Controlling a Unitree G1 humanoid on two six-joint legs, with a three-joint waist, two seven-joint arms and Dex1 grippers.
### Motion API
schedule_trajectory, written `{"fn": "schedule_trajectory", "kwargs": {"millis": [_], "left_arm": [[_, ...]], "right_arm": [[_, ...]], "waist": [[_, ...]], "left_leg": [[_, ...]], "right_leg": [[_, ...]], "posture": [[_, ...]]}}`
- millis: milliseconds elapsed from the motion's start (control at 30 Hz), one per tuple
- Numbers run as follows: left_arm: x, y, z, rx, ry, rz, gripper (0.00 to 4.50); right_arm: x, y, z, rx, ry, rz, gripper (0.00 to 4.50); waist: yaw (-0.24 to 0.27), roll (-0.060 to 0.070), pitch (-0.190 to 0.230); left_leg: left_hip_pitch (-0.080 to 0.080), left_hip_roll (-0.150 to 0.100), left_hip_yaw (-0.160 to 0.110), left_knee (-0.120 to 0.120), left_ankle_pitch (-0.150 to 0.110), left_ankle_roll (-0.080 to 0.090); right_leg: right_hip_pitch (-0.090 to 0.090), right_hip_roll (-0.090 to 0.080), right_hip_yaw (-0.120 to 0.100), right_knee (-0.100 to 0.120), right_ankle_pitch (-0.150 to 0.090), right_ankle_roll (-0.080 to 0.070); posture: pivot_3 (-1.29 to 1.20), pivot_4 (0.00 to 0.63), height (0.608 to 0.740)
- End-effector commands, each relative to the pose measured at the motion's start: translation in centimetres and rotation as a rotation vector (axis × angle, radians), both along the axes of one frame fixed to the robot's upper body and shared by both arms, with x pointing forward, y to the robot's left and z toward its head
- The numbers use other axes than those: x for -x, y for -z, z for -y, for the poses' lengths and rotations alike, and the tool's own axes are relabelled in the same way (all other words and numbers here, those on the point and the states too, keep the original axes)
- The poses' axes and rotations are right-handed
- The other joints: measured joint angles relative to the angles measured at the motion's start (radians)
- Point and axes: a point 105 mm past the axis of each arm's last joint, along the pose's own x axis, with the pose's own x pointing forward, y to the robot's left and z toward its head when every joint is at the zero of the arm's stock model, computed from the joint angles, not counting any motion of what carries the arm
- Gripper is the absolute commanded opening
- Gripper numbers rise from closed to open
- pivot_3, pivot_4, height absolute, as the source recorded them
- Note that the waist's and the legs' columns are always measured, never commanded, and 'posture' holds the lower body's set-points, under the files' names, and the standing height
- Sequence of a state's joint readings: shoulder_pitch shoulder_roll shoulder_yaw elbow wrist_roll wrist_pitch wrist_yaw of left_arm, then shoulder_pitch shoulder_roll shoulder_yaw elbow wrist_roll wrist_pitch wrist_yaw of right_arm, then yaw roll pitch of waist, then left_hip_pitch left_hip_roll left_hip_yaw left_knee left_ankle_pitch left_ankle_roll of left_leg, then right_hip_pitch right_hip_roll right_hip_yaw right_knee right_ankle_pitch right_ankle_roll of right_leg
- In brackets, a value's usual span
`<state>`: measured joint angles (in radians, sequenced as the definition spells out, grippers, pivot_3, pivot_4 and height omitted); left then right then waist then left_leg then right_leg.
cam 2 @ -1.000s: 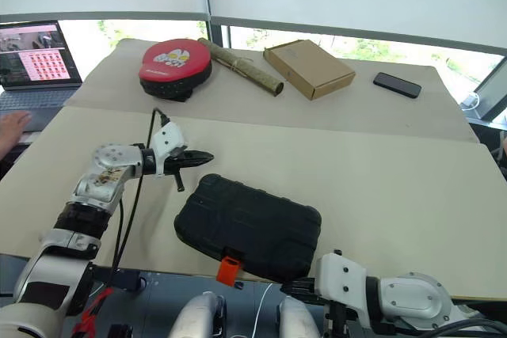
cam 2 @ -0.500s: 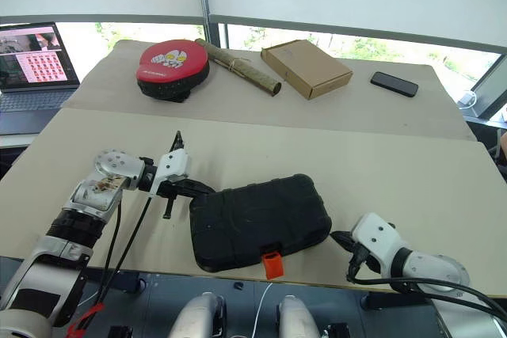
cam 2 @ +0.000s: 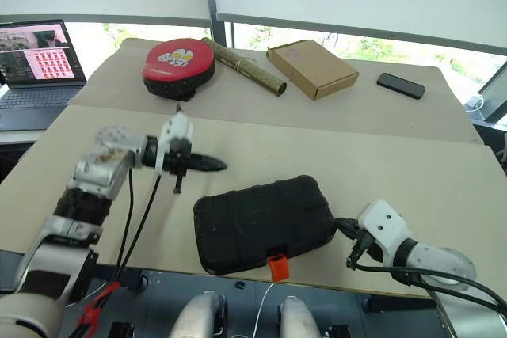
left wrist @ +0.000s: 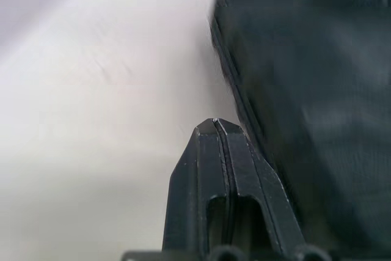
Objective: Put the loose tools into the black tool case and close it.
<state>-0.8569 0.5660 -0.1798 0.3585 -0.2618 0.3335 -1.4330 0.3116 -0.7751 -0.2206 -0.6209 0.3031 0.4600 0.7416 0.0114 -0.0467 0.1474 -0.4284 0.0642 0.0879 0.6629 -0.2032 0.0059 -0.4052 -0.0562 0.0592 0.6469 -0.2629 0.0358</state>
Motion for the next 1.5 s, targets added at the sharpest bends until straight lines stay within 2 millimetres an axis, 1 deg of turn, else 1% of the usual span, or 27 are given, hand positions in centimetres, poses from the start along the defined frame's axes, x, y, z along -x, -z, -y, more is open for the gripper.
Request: {"fn": "schedule_trajectory", "kwargs": {"millis": [33, 67, 100, 133, 200, 233, 333, 400, 433, 467, 533, 633, 767, 800, 900, 1000, 1100, 1233, 1333, 1500], "left_arm": [[3.0, 1.4, 2.6, -0.074, 0.213, -0.003, 0.04], [3.6, 2.0, 2.9, -0.1, 0.243, -0.006, 0.04], [4.1, 3.1, 3.1, -0.147, 0.28, 0.009, 0.04], [4.5, 3.9, 3.2, -0.178, 0.304, 0.022, 0.04], [5.1, 5.3, 3.3, -0.224, 0.346, 0.036, 0.04], [5.4, 5.7, 3.3, -0.235, 0.36, 0.036, 0.04], [6.3, 6.8, 3.2, -0.257, 0.387, 0.028, 0.04], [6.9, 7.5, 3.1, -0.271, 0.407, 0.031, 0.04], [7.0, 7.8, 3.0, -0.276, 0.408, 0.037, 0.04], [7.1, 8.0, 3.1, -0.277, 0.408, 0.043, 0.04], [7.2, 8.0, 3.4, -0.27, 0.403, 0.048, 0.04], [7.4, 7.8, 3.6, -0.262, 0.403, 0.05, 0.04], [7.4, 7.7, 3.6, -0.266, 0.4, 0.057, 0.04], [7.4, 7.6, 3.6, -0.268, 0.4, 0.059, 0.04], [7.4, 7.3, 3.6, -0.269, 0.399, 0.06, 0.04], [7.3, 7.1, 3.7, -0.272, 0.404, 0.062, 0.04], [7.2, 6.9, 4.1, -0.27, 0.406, 0.072, 0.04], [7.0, 6.8, 4.4, -0.266, 0.41, 0.086, 0.04], [6.9, 6.8, 4.7, -0.262, 0.416, 0.095, 0.04], [7.2, 7.5, 5.0, -0.276, 0.447, 0.118, 0.04]], "right_arm": [[2.5, -0.6, -2.9, -0.063, -0.172, -0.051, 0.0], [2.8, -0.5, -3.3, -0.069, -0.193, -0.066, 0.0], [3.2, -0.3, -3.8, -0.073, -0.22, -0.083, 0.0], [3.4, -0.2, -4.2, -0.075, -0.236, -0.095, 0.0], [3.8, 0.0, -4.5, -0.064, -0.267, -0.117, 0.0], [4.0, 0.0, -4.6, -0.056, -0.276, -0.124, 0.0], [3.5, 0.2, -3.7, -0.012, -0.233, -0.127, 0.0], [4.3, 0.0, -3.8, -0.043, -0.266, -0.163, 0.0], [5.2, 0.1, -4.4, -0.06, -0.315, -0.194, 0.0], [5.9, 0.1, -5.0, -0.075, -0.358, -0.221, 0.0], [6.8, 0.1, -6.1, -0.103, -0.412, -0.248, 0.0], [7.1, 0.2, -7.5, -0.136, -0.45, -0.251, 0.0], [7.3, 1.0, -9.2, -0.147, -0.5, -0.258, 0.0], [7.2, 1.3, -9.5, -0.138, -0.511, -0.255, 0.0], [5.8, 2.5, -10.1, -0.111, -0.48, -0.227, 0.0], [5.0, 3.1, -10.5, -0.097, -0.47, -0.208, 0.0], [3.7, 3.7, -10.8, -0.078, -0.437, -0.161, 0.0], [3.1, 4.2, -11.0, -0.049, -0.427, -0.112, 0.0], [2.7, 3.8, -11.1, -0.066, -0.404, -0.068, 0.0], [2.3, 2.0, -11.0, -0.117, -0.375, 0.012, 0.0]], "waist": [[-0.009, 0.002, -0.001], [-0.016, 0.002, -0.001], [-0.021, 0.002, -0.001], [-0.028, 0.002, -0.001], [-0.032, 0.002, -0.001], [-0.028, 0.002, -0.001], [-0.023, 0.003, -0.001], [-0.022, 0.003, -0.002], [-0.02, 0.003, -0.002], [-0.018, 0.004, -0.002], [-0.015, 0.004, -0.003], [-0.014, 0.004, -0.004], [-0.012, 0.004, -0.004], [-0.011, 0.004, -0.004], [-0.011, 0.003, -0.004], [-0.009, 0.003, -0.005], [-0.01, 0.003, -0.005], [-0.019, 0.002, -0.005], [-0.025, 0.002, -0.005], [-0.024, 0.002, -0.005]], "left_leg": [[0.001, 0.0, 0.0, 0.0, 0.0, 0.0], [0.002, 0.0, 0.0, -0.001, 0.0, 0.0], [0.002, 0.001, 0.0, -0.001, 0.0, 0.0], [0.003, 0.001, 0.0, -0.002, 0.0, 0.0], [0.003, 0.003, -0.002, -0.002, 0.0, 0.0], [0.003, 0.003, -0.002, -0.002, 0.0, 0.0], [0.005, 0.002, -0.002, -0.001, 0.0, 0.0], [0.006, 0.002, -0.002, -0.001, 0.0, 0.0], [0.005, 0.001, -0.002, -0.001, 0.0, 0.0], [0.005, 0.001, -0.002, -0.001, 0.0, 0.0], [0.005, 0.001, -0.002, -0.001, 0.0, 0.0], [0.005, 0.001, -0.002, -0.001, 0.0, 0.0], [0.006, 0.001, -0.002, -0.001, 0.0, 0.0], [0.005, 0.001, -0.002, -0.001, 0.0, 0.0], [0.005, 0.001, -0.002, -0.001, 0.0, 0.0], [0.005, 0.001, -0.001, -0.001, 0.0, 0.0], [0.005, 0.001, -0.001, -0.001, 0.0, 0.0], [0.007, 0.001, -0.001, -0.001, 0.0, 0.0], [0.008, 0.002, -0.002, -0.001, 0.001, 0.0], [0.008, 0.003, -0.002, -0.001, 0.001, 0.0]], "right_leg": [[0.0, 0.0, 0.0, 0.0, 0.0, 0.0], [0.001, 0.0, 0.0, 0.0, -0.001, 0.0], [0.001, 0.001, 0.001, 0.001, -0.001, -0.001], [0.001, 0.002, 0.001, 0.001, -0.001, -0.002], [0.0, 0.005, 0.002, 0.001, -0.001, -0.003], [0.0, 0.005, 0.002, 0.002, -0.001, -0.003], [0.003, 0.003, 0.002, 0.002, -0.001, -0.003], [0.003, 0.002, 0.002, 0.001, -0.001, -0.003], [0.003, 0.002, 0.002, 0.001, -0.001, -0.002], [0.003, 0.002, 0.002, 0.001, -0.001, -0.002], [0.003, 0.002, 0.002, 0.001, -0.001, -0.001], [0.004, 0.002, 0.001, 0.001, -0.001, -0.001], [0.004, 0.002, 0.001, 0.0, -0.002, -0.001], [0.004, 0.002, 0.001, 0.0, -0.002, -0.001], [0.003, 0.002, 0.001, 0.0, -0.002, -0.001], [0.003, 0.002, 0.001, 0.0, -0.002, -0.001], [0.003, 0.002, 0.001, 0.0, -0.002, -0.001], [0.004, 0.002, 0.002, 0.001, -0.001, -0.001], [0.004, 0.004, 0.002, 0.001, -0.001, -0.001], [0.004, 0.005, 0.003, 0.002, 0.0, -0.002]], "posture": [[0.0, 0.15, 0.74], [0.0, 0.15, 0.74], [0.0, 0.15, 0.74], [0.0, 0.15, 0.74], [0.0, 0.15, 0.74], [0.0, 0.15, 0.74], [0.0, 0.15, 0.74], [0.0, 0.15, 0.74], [0.0, 0.15, 0.74], [0.0, 0.15, 0.74], [0.0, 0.15, 0.74], [0.0, 0.15, 0.74], [0.0, 0.15, 0.74], [0.0, 0.15, 0.74], [0.0, 0.15, 0.74], [0.0, 0.15, 0.74], [0.0, 0.15, 0.74], [0.0, 0.15, 0.74], [0.0, 0.15, 0.74], [0.0, 0.15, 0.74]]}}
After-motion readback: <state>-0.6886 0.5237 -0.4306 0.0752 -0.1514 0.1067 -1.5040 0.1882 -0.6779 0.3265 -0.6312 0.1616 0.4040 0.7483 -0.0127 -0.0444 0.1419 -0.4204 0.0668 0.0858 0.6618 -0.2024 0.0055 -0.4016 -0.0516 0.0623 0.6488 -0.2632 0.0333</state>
